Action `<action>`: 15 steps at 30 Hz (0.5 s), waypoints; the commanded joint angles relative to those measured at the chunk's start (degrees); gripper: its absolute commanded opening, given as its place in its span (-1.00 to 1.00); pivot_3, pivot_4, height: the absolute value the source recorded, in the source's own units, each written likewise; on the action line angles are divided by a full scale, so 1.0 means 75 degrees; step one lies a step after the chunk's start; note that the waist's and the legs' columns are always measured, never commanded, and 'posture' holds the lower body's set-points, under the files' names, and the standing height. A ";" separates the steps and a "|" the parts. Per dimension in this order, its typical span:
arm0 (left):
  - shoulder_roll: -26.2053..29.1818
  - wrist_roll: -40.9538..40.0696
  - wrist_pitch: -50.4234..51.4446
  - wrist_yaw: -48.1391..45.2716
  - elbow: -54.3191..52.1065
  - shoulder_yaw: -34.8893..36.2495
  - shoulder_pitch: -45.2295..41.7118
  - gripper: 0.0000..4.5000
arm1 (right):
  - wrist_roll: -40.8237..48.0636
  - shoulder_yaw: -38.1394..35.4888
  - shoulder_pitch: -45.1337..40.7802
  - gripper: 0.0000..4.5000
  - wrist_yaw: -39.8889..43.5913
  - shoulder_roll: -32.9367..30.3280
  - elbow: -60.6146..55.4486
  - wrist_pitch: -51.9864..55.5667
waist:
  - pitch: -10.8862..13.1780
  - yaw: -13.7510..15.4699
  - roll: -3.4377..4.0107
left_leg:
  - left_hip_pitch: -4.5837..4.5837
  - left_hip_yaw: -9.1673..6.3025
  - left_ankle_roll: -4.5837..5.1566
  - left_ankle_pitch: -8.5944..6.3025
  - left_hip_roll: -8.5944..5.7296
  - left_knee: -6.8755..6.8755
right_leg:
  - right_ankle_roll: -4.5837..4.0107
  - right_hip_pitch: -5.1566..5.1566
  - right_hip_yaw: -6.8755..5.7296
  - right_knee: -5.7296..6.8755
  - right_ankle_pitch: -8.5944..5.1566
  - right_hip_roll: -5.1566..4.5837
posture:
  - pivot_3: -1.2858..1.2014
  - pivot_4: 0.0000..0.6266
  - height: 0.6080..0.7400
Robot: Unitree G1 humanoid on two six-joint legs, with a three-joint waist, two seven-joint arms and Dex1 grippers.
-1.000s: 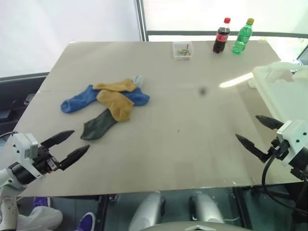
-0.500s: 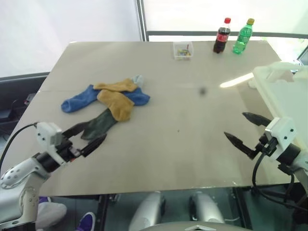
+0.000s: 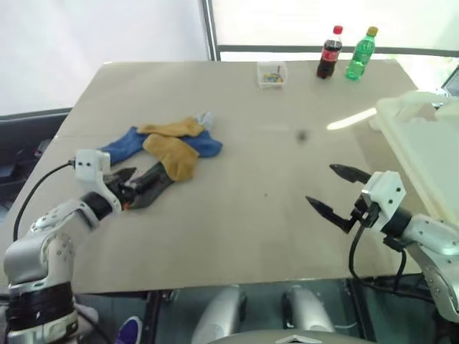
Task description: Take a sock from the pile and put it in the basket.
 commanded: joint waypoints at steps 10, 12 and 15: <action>-0.2022 0.1009 -0.0896 0.2823 0.1716 -0.0118 -0.2390 1.00 | -0.0939 0.0912 -0.0672 0.99 -0.0446 0.0856 0.0571 -0.1068 | -0.0009 -0.0032 -0.0016 | -0.0022 0.0009 -0.0002 0.0002 -0.0013 0.0014 | 0.0005 -0.0025 0.0006 0.0020 0.0004 -0.0005 | 0.03 -0.52 1.00; -0.2128 0.0830 -0.0777 0.2795 0.1631 -0.0073 -0.2430 1.00 | -0.0993 0.0939 -0.0671 0.99 -0.0452 0.0887 0.0573 -0.1097 | -0.0009 -0.0037 -0.0016 | -0.0036 0.0022 -0.0003 0.0002 -0.0013 0.0015 | 0.0005 -0.0048 0.0014 0.0039 0.0004 -0.0005 | 0.03 -0.52 1.00; -0.1779 0.0457 -0.0159 0.1849 0.0684 -0.0530 -0.1760 1.00 | -0.1069 0.0966 -0.0671 0.99 -0.0461 0.0909 0.0547 -0.1100 | -0.0009 -0.0067 -0.0015 | -0.0036 0.0023 -0.0003 0.0002 -0.0013 0.0016 | 0.0005 -0.0047 0.0015 0.0041 0.0004 -0.0004 | 0.03 -0.52 1.00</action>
